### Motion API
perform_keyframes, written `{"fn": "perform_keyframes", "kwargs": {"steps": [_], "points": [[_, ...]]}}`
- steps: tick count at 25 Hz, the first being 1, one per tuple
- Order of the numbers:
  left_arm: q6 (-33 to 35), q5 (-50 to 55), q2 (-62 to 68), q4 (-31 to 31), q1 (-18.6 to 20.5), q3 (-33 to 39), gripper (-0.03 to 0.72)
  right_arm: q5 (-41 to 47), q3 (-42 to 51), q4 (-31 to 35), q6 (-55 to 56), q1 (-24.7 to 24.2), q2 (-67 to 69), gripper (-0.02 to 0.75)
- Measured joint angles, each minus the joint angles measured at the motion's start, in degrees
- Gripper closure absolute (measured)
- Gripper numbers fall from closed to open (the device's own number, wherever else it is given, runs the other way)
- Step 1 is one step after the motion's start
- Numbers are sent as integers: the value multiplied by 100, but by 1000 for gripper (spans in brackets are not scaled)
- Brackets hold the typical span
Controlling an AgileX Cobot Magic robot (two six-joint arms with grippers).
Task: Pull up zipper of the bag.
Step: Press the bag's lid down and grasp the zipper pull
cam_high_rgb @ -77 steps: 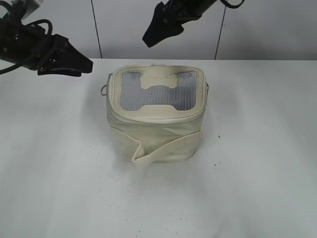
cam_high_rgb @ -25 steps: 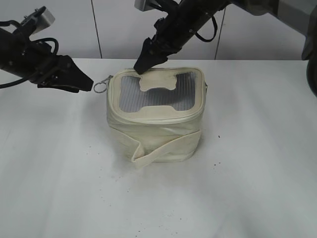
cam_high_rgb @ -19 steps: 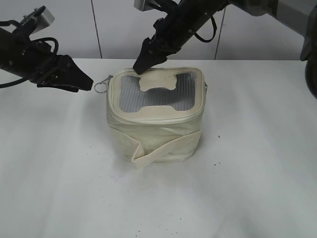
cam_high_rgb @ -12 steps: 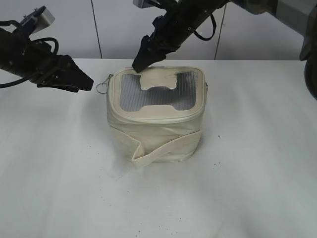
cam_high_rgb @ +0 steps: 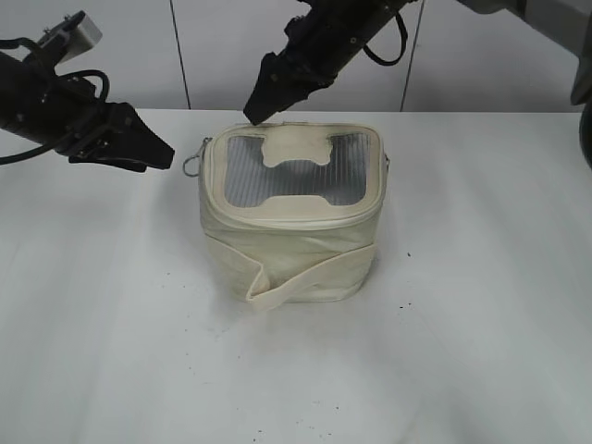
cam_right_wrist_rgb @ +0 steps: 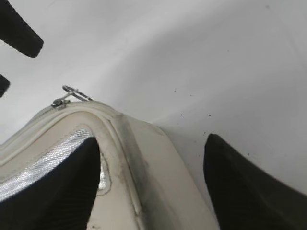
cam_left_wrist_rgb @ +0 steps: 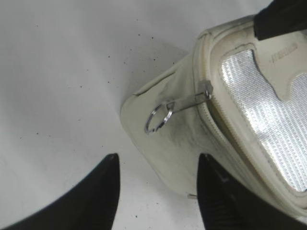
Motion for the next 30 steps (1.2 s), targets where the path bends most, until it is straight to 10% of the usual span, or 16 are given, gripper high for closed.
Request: {"fn": "perform_keyframes", "kwargs": {"steps": [15, 25, 30], "points": [[0, 17, 0, 0, 0, 0, 288, 19, 220, -485, -75, 174, -60, 244], [428, -84, 0, 0, 0, 0, 237, 124, 220, -311, -75, 174, 61, 672], [1035, -397, -110, 89, 0, 0, 177, 124, 220, -280, -28, 174, 61, 703]]}}
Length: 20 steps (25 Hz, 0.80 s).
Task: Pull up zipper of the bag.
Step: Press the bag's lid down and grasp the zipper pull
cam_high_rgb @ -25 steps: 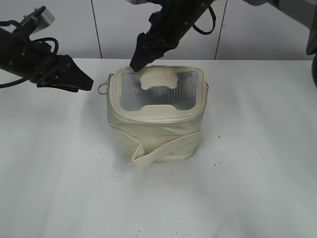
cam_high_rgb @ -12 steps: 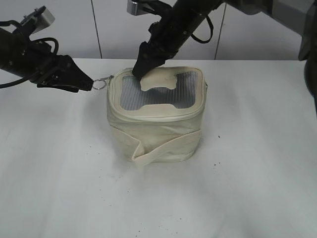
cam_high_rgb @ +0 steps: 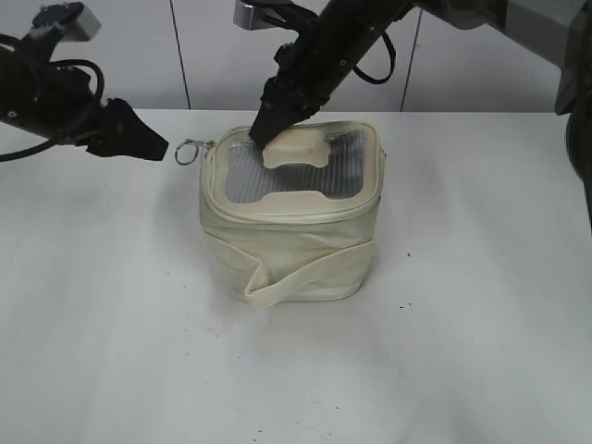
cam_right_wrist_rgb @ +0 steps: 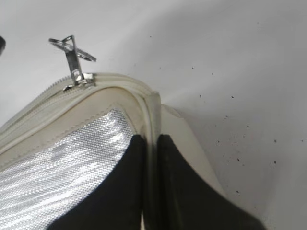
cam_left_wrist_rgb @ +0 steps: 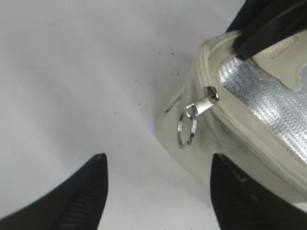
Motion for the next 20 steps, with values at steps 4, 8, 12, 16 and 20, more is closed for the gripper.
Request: {"fn": "perform_keyframes", "kwargs": {"steps": [4, 8, 12, 16, 20], "points": [[523, -374, -355, 266, 0, 0, 171, 0, 0, 15, 51, 0, 4, 703], [1039, -456, -555, 503, -128, 0, 171, 0, 0, 15, 84, 0, 4, 707], [1156, -582, -494, 1095, -570, 0, 171, 0, 0, 15, 107, 0, 4, 707], [1158, -972, -445, 1288, -908, 0, 171, 0, 0, 17, 117, 0, 4, 708], [1152, -1274, -384, 1300, -980, 0, 171, 0, 0, 17, 123, 0, 4, 708]]}}
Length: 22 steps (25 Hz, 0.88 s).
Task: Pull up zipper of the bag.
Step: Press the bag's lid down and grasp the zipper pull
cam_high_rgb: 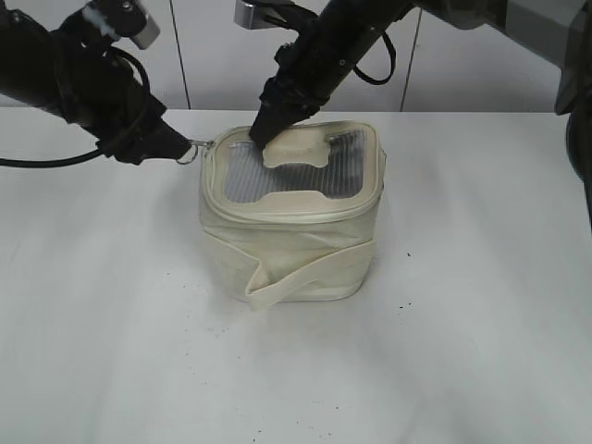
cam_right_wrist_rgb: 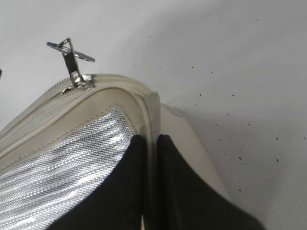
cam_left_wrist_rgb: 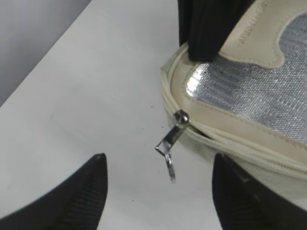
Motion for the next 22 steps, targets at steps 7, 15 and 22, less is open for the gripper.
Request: {"fn": "perform_keyframes", "kwargs": {"steps": [7, 15, 22], "points": [[0, 8, 417, 31, 0, -290, 171, 0, 0, 0, 0, 0, 0, 709], [-378, 530, 882, 322, 0, -799, 171, 0, 0, 0, 0, 0, 0, 709], [-647, 570, 1048, 638, -6, -801, 247, 0, 0, 5, 0, 0, 0, 709]]}}
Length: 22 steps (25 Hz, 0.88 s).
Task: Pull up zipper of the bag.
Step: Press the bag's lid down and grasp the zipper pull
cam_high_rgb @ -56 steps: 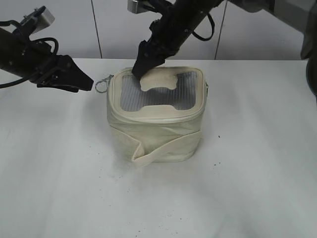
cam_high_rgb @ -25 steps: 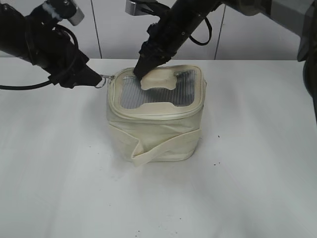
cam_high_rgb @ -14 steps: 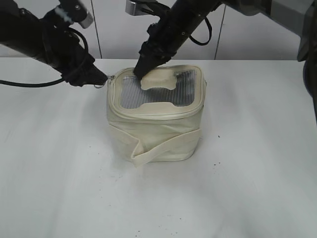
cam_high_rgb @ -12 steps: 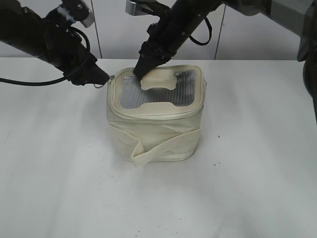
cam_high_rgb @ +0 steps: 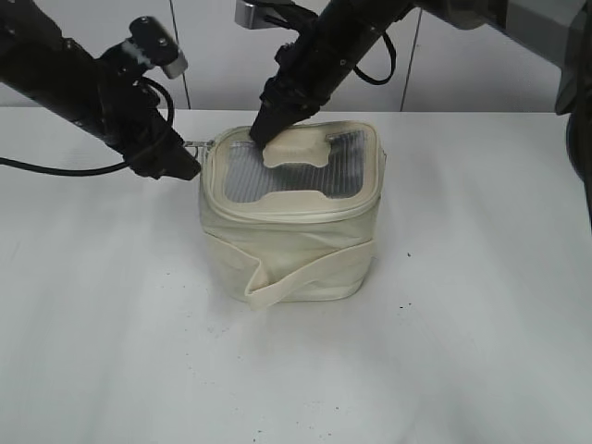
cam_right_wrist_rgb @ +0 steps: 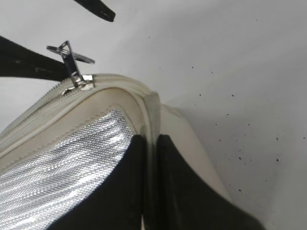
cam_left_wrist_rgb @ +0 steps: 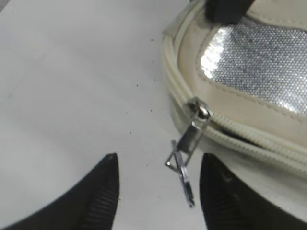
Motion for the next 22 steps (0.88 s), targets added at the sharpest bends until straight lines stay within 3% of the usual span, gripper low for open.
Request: {"fn": "perform_keyframes", "kwargs": {"steps": [8, 16, 22], "points": [[-33, 352, 0, -126, 0, 0, 675, 0, 0, 0, 0, 0, 2, 709], [-898, 763, -335, -63, 0, 0, 691, 0, -165, -114, 96, 5, 35, 710], [-1665, 1234, -606, 382, 0, 0, 691, 1, -289, -176, 262, 35, 94, 711]]}}
